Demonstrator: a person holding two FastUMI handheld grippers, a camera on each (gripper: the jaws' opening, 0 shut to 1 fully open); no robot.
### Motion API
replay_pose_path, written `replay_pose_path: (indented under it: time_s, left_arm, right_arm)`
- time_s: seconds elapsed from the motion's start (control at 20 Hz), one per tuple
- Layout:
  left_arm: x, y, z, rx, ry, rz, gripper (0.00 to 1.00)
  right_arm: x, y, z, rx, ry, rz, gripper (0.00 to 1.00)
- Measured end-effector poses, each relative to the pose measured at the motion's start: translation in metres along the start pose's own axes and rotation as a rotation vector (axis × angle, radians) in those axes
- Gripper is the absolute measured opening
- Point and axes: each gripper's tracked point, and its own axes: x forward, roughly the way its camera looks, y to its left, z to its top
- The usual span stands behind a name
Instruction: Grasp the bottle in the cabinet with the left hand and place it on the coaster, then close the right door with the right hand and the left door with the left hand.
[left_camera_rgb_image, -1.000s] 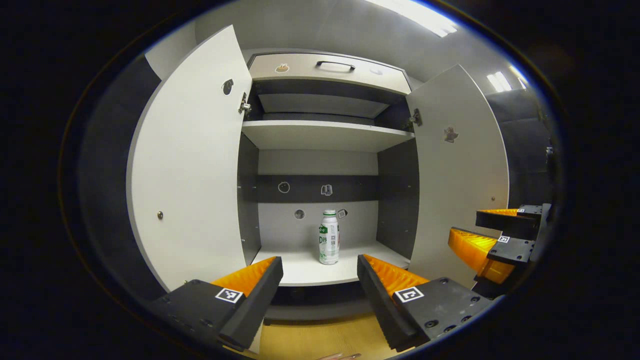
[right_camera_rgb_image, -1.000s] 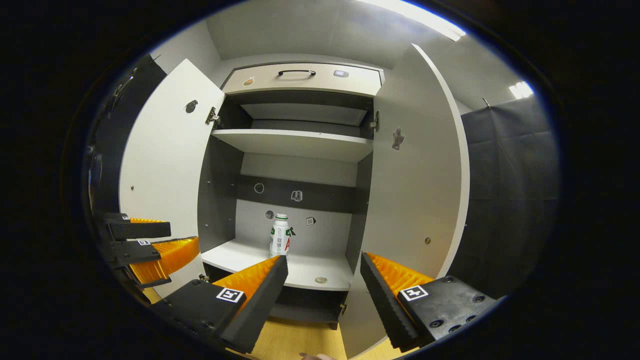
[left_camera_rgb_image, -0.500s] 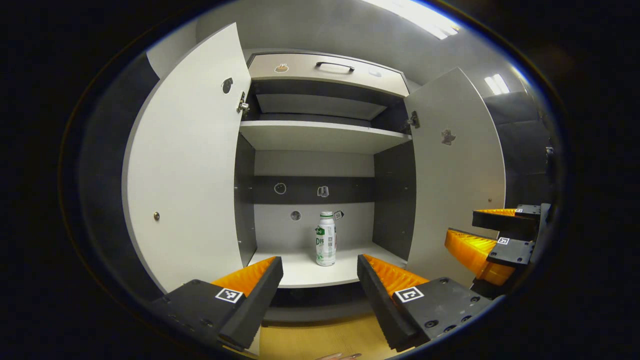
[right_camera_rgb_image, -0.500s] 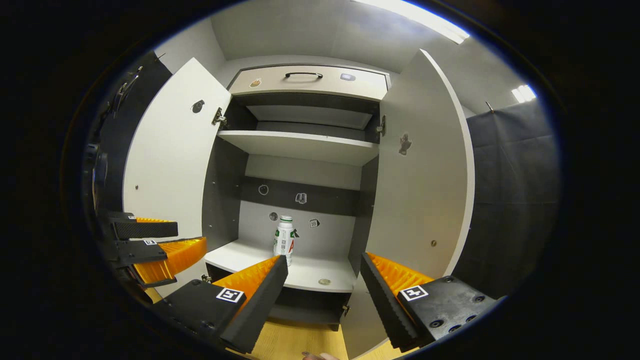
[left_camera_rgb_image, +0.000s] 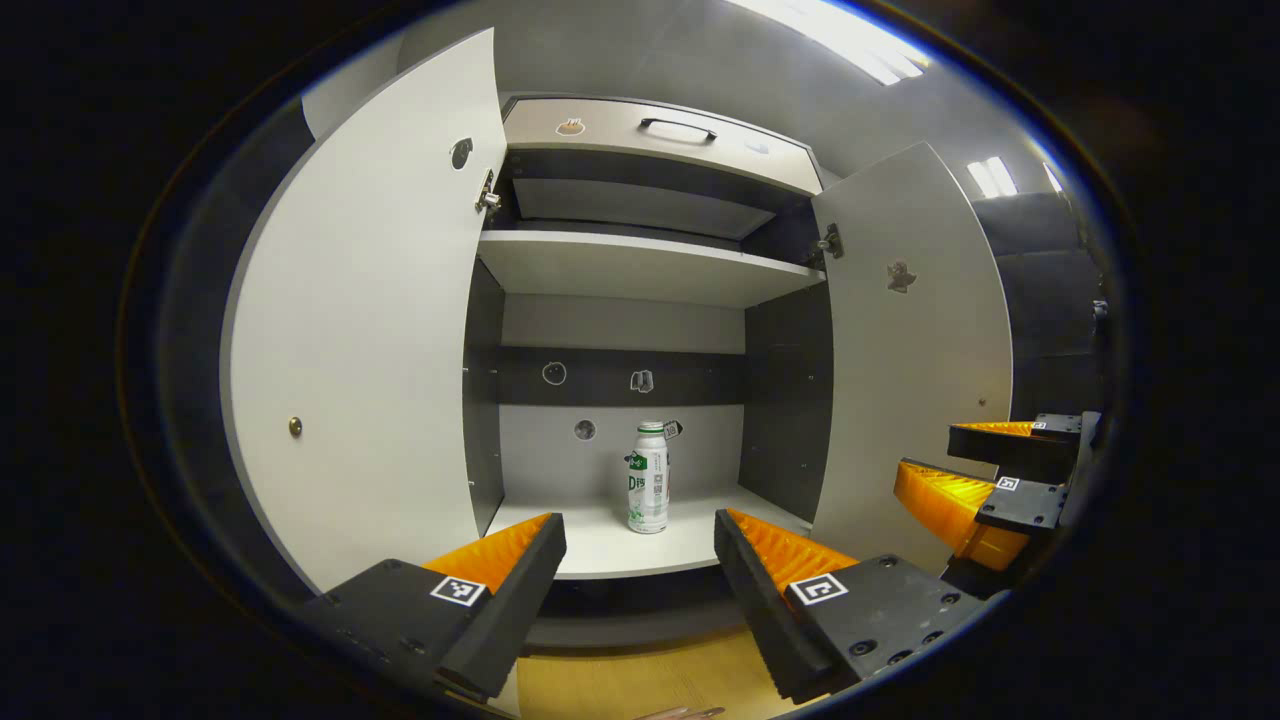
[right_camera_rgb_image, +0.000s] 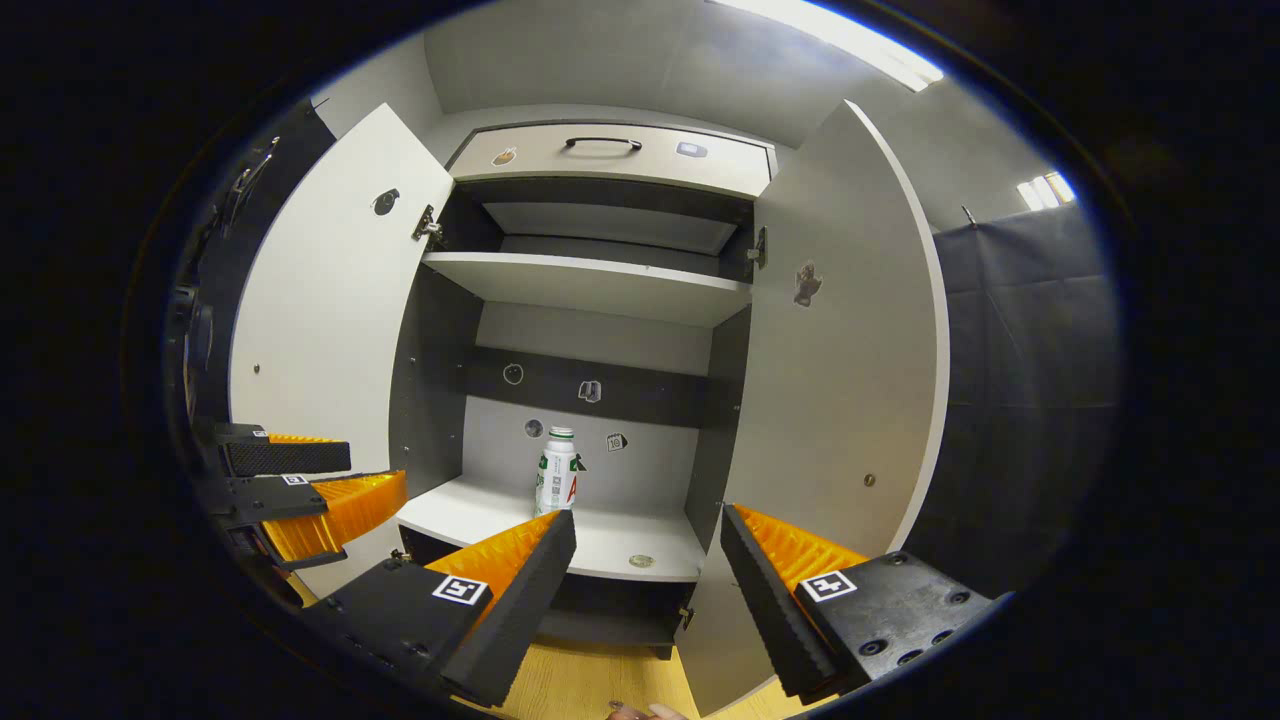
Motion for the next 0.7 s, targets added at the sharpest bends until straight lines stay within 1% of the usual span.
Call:
replay_pose_path:
  time_s: [0.2, 0.4, 0.6, 0.7]
  left_arm:
    - [0.026, -0.005, 0.001, 0.023, -0.009, -0.066, 0.95]
    - [0.068, -0.017, 0.0, 0.03, -0.025, -0.112, 0.95]
    - [0.125, -0.025, -0.006, 0.019, -0.022, -0.101, 0.95]
    - [0.153, -0.027, -0.009, 0.015, -0.028, -0.095, 0.95]
  right_arm:
    - [-0.001, 0.001, -0.004, -0.014, 0.006, -0.044, 0.97]
    - [0.01, -0.001, -0.009, -0.048, 0.003, -0.039, 0.97]
    - [0.039, 0.004, -0.01, -0.016, -0.028, 0.041, 0.97]
    - [0.056, -0.001, -0.012, -0.013, -0.046, 0.061, 0.97]
